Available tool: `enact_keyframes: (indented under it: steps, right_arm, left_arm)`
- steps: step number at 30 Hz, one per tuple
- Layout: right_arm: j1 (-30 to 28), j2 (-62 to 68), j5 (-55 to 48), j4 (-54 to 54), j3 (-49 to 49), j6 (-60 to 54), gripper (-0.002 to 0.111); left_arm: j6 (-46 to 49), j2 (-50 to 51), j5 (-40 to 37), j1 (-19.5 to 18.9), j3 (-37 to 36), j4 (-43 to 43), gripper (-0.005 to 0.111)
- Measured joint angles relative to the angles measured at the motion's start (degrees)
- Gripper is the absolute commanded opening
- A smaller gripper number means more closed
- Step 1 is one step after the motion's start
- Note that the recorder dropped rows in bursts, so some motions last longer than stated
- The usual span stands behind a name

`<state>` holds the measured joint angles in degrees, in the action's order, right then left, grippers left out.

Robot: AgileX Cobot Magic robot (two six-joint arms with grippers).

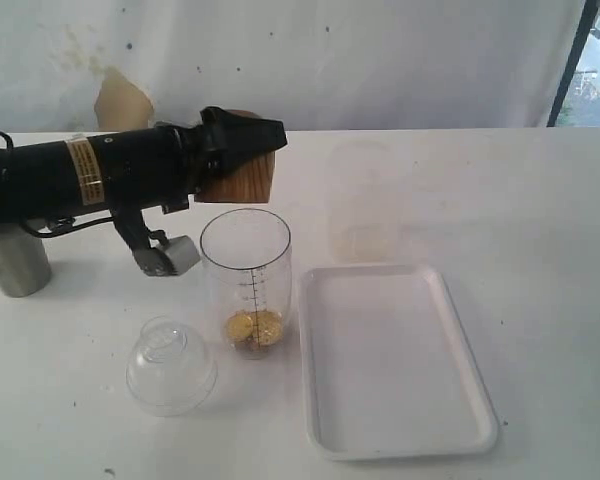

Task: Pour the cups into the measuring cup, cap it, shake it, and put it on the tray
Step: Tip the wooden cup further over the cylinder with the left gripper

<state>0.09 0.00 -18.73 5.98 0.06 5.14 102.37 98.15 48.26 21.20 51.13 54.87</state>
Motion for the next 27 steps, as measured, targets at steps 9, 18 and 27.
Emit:
enact_keyframes:
  steps: [9,18,27]
  right_arm:
    - [0.0,0.0,0.0,0.0,0.0,0.0,0.0]
    - [0.0,0.0,0.0,0.0,0.0,0.0,0.0]
    - [0.0,0.0,0.0,0.0,0.0,0.0,0.0]
  left_arm:
    - [3.3,-0.3,-0.2,2.8,-2.2,-1.4,0.0]
    - [15.2,-0.3,-8.7,4.4,-2.4,-3.0,0.0]
    - [17.8,-1.0,-9.9,4.9,-2.6,-4.7,0.0]
